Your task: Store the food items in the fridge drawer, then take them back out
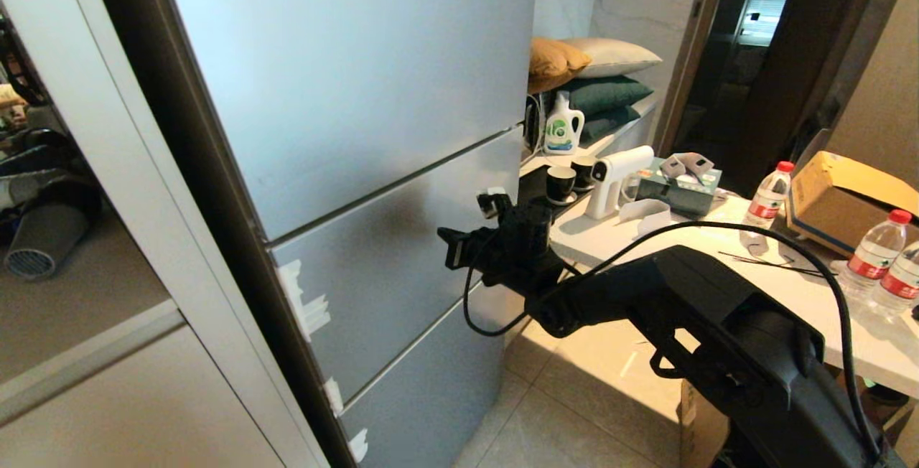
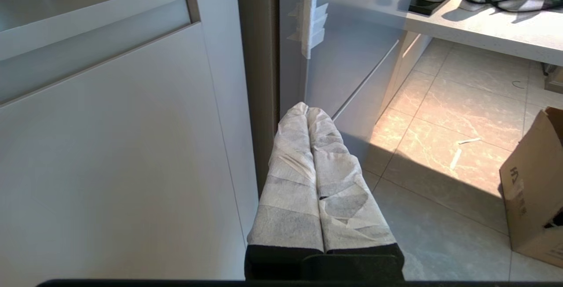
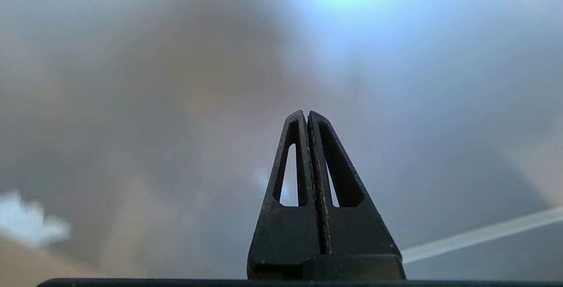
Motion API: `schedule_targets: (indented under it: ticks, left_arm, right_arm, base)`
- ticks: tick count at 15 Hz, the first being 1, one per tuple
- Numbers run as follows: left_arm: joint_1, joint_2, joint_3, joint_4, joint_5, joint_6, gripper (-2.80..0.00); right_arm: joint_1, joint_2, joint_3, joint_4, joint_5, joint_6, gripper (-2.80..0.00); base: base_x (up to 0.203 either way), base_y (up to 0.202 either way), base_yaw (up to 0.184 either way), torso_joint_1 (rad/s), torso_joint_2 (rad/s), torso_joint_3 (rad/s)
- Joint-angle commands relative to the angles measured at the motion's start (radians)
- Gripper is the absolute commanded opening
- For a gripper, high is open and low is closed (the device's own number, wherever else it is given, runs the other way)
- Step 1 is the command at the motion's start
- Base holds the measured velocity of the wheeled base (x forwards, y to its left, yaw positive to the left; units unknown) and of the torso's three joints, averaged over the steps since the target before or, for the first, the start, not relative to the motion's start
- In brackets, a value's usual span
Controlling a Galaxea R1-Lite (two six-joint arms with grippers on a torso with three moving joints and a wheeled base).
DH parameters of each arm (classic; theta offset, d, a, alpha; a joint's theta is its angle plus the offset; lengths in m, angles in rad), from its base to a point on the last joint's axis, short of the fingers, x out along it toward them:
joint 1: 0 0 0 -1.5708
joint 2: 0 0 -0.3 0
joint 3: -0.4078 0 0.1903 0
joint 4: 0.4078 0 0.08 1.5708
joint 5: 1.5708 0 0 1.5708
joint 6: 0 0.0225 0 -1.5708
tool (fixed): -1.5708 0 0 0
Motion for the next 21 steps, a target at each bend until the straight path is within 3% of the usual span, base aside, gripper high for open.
schedule_targets:
  ticks: [1, 3, 8, 10, 13, 18, 21]
  left_arm:
    - [0.000, 0.000, 0.011, 0.000, 0.000, -0.001, -2.80]
    - [0.000, 0.000, 0.011, 0.000, 0.000, -0.001, -2.80]
    - [0.000, 0.000, 0.011, -0.002, 0.000, -0.001, -2.80]
    - [0.000, 0.000, 0.011, 0.000, 0.000, -0.001, -2.80]
    - [0.000, 0.000, 0.011, 0.000, 0.000, -0.001, -2.80]
    - [0.000, 0.000, 0.011, 0.000, 0.000, -0.001, -2.80]
    - [0.000, 0.000, 0.011, 0.000, 0.000, -0.001, -2.80]
  right_arm:
    - [0.014, -0.138, 0.192, -0.023, -0.008, -0.004, -2.80]
    - [0.019, -0.315, 0.415, -0.035, -0.036, -0.047, -2.80]
    - [0.003, -0.884, 1.016, -0.036, -0.205, -0.180, -2.80]
    - [-0.064, -1.146, 1.221, -0.008, -0.239, -0.205, -2.80]
    - [-0.247, -1.540, 1.470, 0.085, -0.261, -0.222, -2.80]
    - [-0.516, -2.135, 1.733, 0.415, -0.207, -0.252, -2.80]
    - [-0.565, -2.389, 1.777, 0.749, -0.173, -0.260, -2.80]
  base:
    - [0.000, 0.000, 0.000, 0.000, 0.00, 0.000]
    - [0.000, 0.000, 0.000, 0.000, 0.00, 0.000]
    - [0.000, 0.000, 0.000, 0.000, 0.00, 0.000]
    - [0.000, 0.000, 0.000, 0.000, 0.00, 0.000]
    - [0.000, 0.000, 0.000, 0.000, 0.00, 0.000]
    - [0.000, 0.000, 0.000, 0.000, 0.00, 0.000]
    - [0.000, 0.000, 0.000, 0.000, 0.00, 0.000]
